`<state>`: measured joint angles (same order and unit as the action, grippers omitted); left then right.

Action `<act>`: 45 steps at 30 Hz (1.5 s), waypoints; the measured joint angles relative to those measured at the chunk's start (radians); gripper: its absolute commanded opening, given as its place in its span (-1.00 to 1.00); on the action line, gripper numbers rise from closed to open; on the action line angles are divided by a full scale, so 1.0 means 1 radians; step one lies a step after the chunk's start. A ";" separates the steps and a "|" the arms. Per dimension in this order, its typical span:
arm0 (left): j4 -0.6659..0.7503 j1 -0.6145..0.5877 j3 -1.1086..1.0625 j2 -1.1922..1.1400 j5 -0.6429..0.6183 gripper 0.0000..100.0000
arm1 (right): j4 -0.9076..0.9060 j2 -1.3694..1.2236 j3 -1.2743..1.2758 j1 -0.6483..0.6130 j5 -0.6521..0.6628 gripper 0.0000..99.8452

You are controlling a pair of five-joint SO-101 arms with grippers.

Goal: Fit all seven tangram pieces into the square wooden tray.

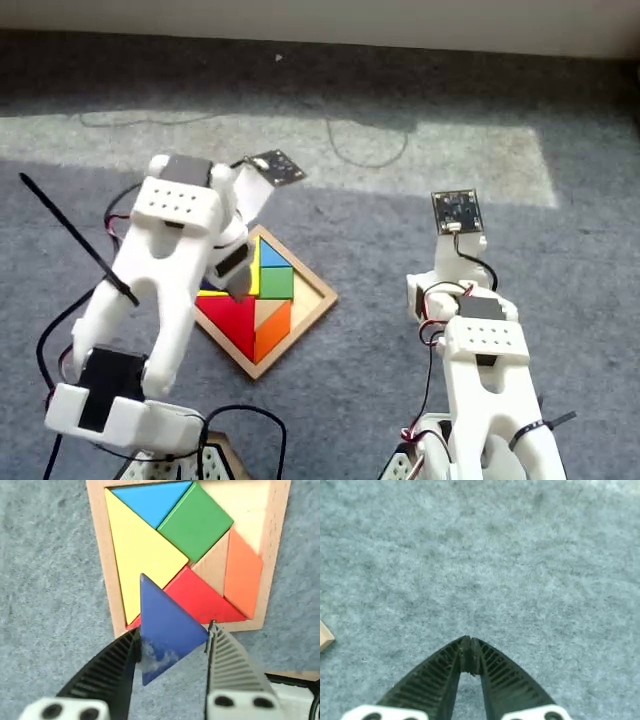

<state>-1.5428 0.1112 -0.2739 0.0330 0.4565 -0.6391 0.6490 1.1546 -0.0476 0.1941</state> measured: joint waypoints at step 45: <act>0.298 0.173 -0.203 0.011 -0.746 -0.73 | 0.000 0.000 0.000 0.028 0.000 -0.99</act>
<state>-1.2451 0.2846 -0.4764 0.0437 -0.2892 -0.6391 0.6490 1.1546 -0.0199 0.1941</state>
